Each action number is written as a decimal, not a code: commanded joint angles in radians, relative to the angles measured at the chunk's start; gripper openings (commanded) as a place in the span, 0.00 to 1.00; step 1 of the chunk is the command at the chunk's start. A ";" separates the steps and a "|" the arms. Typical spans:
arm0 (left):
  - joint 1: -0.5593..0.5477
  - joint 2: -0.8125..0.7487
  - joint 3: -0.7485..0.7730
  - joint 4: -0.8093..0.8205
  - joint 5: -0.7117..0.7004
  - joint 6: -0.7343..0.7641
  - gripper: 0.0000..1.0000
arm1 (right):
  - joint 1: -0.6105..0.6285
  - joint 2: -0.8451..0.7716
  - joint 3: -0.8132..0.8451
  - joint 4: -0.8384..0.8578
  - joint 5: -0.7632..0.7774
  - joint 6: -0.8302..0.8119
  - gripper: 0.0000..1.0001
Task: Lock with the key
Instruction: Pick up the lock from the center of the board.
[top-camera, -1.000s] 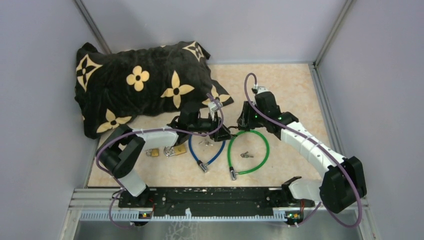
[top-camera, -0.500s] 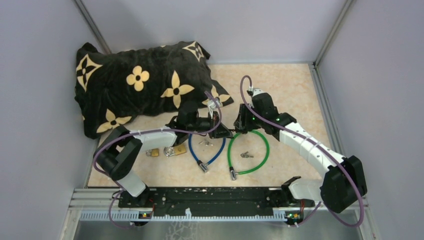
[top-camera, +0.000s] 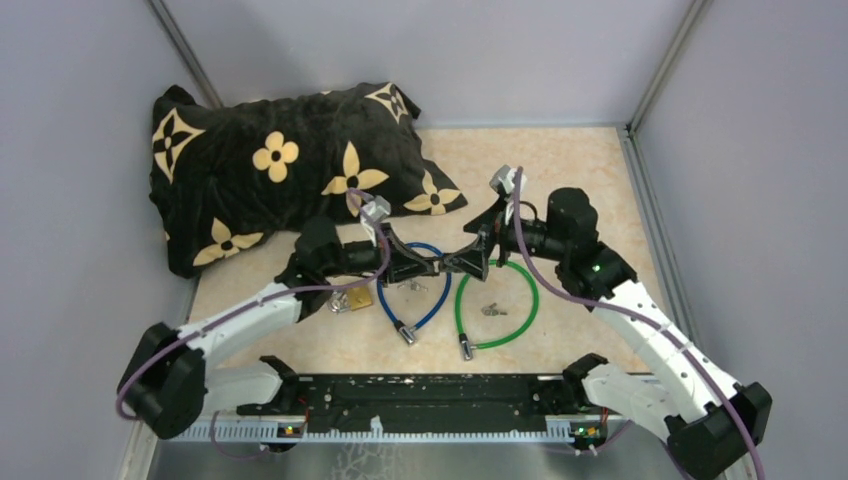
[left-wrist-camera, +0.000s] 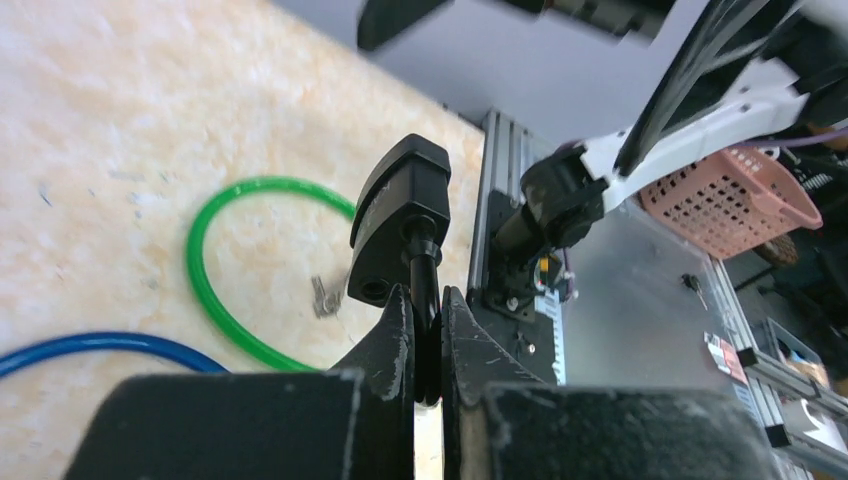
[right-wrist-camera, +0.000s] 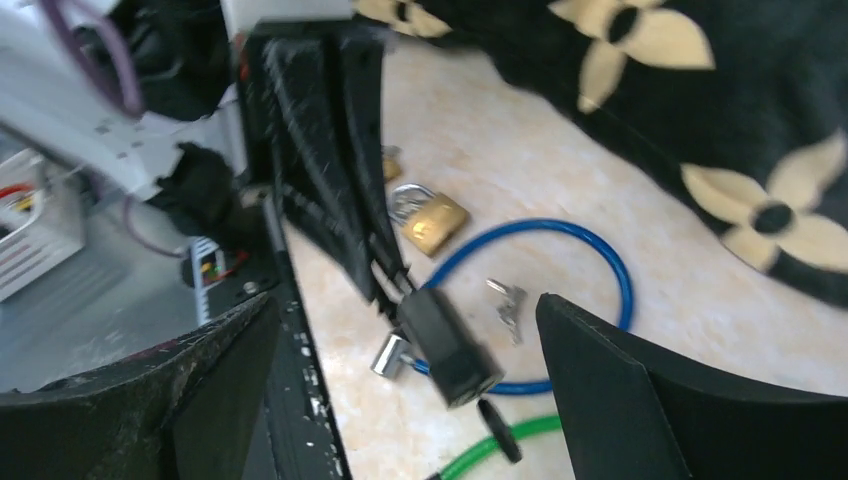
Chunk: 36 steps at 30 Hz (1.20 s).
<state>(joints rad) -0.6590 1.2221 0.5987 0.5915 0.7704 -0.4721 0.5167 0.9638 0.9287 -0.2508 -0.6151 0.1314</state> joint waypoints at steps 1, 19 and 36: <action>0.077 -0.172 -0.014 0.106 0.057 -0.063 0.00 | 0.004 -0.007 -0.127 0.425 -0.334 0.099 0.95; 0.239 -0.483 -0.105 0.172 0.088 -0.225 0.00 | 0.206 0.218 -0.019 0.678 -0.218 0.104 0.88; 0.248 -0.483 -0.100 0.194 0.101 -0.248 0.00 | 0.206 0.225 0.051 0.518 -0.246 -0.103 0.74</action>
<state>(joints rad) -0.4141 0.7517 0.4770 0.6743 0.8806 -0.7067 0.7158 1.1896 0.9195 0.2531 -0.7929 0.0479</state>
